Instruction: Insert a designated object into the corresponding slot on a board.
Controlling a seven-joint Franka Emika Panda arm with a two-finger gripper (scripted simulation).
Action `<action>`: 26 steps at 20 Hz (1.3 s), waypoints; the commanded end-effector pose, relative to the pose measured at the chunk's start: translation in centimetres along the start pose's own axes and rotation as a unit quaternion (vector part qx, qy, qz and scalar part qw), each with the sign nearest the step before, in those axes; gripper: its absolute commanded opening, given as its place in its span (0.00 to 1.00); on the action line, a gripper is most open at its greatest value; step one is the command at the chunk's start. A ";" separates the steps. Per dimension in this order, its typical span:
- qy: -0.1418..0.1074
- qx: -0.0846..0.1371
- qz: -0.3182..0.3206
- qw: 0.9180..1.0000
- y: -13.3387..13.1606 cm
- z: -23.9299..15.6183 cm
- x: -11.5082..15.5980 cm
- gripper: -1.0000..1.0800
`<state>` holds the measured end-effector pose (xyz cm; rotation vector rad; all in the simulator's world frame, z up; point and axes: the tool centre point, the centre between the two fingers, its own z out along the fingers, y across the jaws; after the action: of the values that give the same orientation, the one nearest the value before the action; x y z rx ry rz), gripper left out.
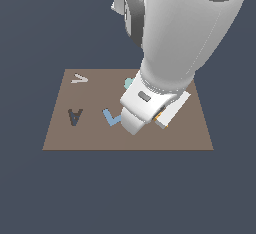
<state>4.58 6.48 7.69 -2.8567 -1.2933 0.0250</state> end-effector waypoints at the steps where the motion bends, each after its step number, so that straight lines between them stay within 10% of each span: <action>1: 0.002 -0.002 -0.043 0.999 -0.2 0.6 0.8 0.96; 26: 0.005 -0.007 -0.172 0.985 -1.4 4.3 3.2 0.96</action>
<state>5.55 9.79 3.87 -2.5983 -1.7664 -0.0009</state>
